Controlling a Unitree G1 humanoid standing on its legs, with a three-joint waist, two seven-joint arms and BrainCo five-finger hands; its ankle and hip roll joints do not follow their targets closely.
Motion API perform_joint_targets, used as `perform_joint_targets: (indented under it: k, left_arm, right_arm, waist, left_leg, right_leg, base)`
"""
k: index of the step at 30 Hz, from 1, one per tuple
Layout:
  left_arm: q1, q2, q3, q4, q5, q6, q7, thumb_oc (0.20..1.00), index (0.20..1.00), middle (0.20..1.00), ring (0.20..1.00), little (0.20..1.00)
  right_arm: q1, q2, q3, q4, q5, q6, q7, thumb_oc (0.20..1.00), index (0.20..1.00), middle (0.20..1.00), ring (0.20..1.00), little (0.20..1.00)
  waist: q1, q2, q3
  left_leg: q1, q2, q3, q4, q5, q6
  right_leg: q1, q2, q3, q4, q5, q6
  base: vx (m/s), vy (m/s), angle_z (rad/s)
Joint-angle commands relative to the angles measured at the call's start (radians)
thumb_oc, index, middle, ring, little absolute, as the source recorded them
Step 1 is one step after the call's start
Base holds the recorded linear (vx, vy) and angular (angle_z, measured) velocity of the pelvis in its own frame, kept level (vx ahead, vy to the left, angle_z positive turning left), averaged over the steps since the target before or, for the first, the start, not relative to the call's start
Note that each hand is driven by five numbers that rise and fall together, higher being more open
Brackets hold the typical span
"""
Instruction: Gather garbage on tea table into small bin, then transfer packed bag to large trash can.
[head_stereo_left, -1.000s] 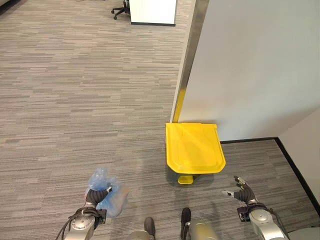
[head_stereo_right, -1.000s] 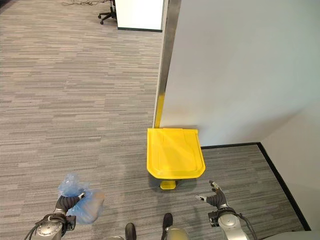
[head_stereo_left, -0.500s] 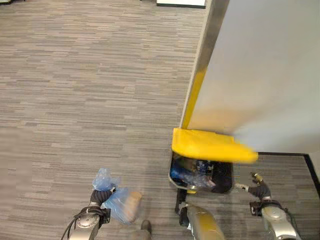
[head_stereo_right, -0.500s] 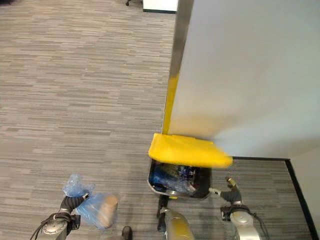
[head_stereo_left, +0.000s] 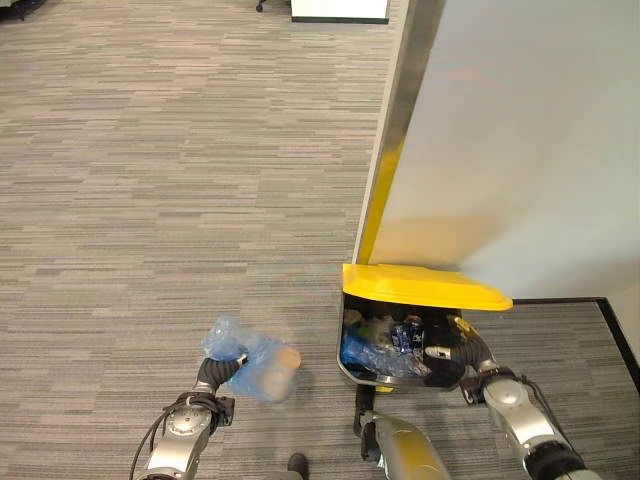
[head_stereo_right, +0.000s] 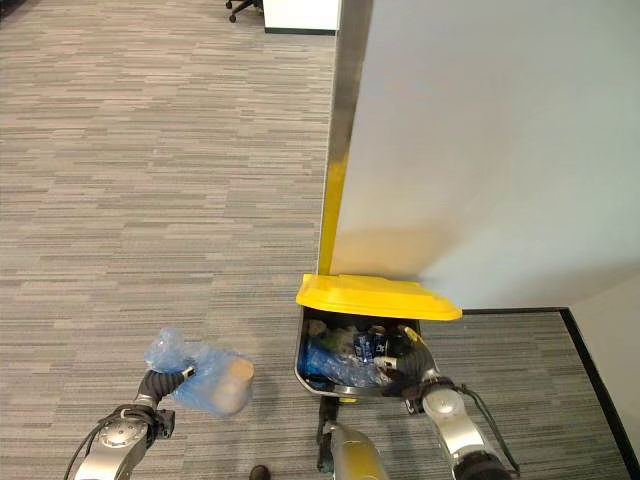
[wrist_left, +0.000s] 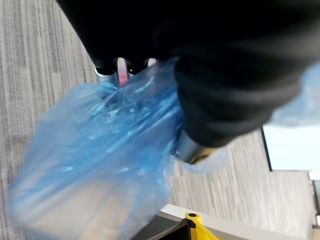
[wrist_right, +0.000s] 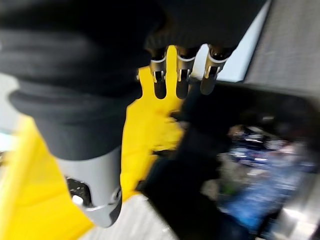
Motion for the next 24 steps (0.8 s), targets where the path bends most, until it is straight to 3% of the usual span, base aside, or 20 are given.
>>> perform_joint_targets:
  k: [1, 7, 15, 24]
  left_arm:
    - [-0.068, 0.063, -0.021, -0.08, -0.008, -0.082, 0.017, 0.2, 0.2, 0.2, 0.2, 0.2]
    - [-0.168, 0.08, -0.129, -0.125, -0.038, -0.101, 0.008, 0.2, 0.2, 0.2, 0.2, 0.2]
    - [-0.298, 0.089, -0.259, -0.173, -0.026, -0.115, -0.009, 0.2, 0.2, 0.2, 0.2, 0.2]
    - [-0.548, 0.049, -0.402, -0.176, 0.014, -0.125, 0.026, 0.2, 0.2, 0.2, 0.2, 0.2]
  right_arm:
    - [-0.124, 0.013, 0.038, -0.038, -0.009, -0.047, -0.017, 1.0, 1.0, 1.0, 1.0, 1.0]
    - [-0.313, 0.003, 0.111, 0.036, 0.014, -0.033, -0.036, 1.0, 1.0, 1.0, 1.0, 1.0]
    - [-0.463, -0.07, 0.11, 0.167, 0.044, -0.022, -0.071, 1.0, 1.0, 1.0, 1.0, 1.0]
    - [-0.624, -0.155, 0.142, 0.234, 0.047, -0.021, -0.106, 1.0, 1.0, 1.0, 1.0, 1.0]
  waist:
    - [0.031, -0.035, 0.025]
    - [0.051, -0.053, 0.059]
    - [0.044, -0.057, 0.092]
    - [-0.007, -0.06, 0.119]
  left_leg:
    - [0.091, -0.087, -0.011, 0.052, -0.17, 0.039]
    - [0.057, -0.083, -0.012, 0.065, -0.165, 0.029]
    - [0.036, -0.088, -0.006, 0.078, -0.167, 0.029]
    - [0.027, -0.104, 0.026, 0.089, -0.183, 0.035]
  right_leg:
    - [-0.032, -0.052, 0.044, -0.146, 0.142, 0.107]
    - [-0.048, -0.064, 0.029, -0.143, 0.146, 0.105]
    - [-0.073, -0.071, 0.032, -0.132, 0.151, 0.11]
    - [-0.111, -0.068, 0.059, -0.115, 0.166, 0.12]
  base:
    - [-0.02, -0.029, 0.19]
    - [-0.02, -0.045, 0.14]
    - [-0.03, -0.011, 0.01]
    - [-0.03, 0.025, -0.13]
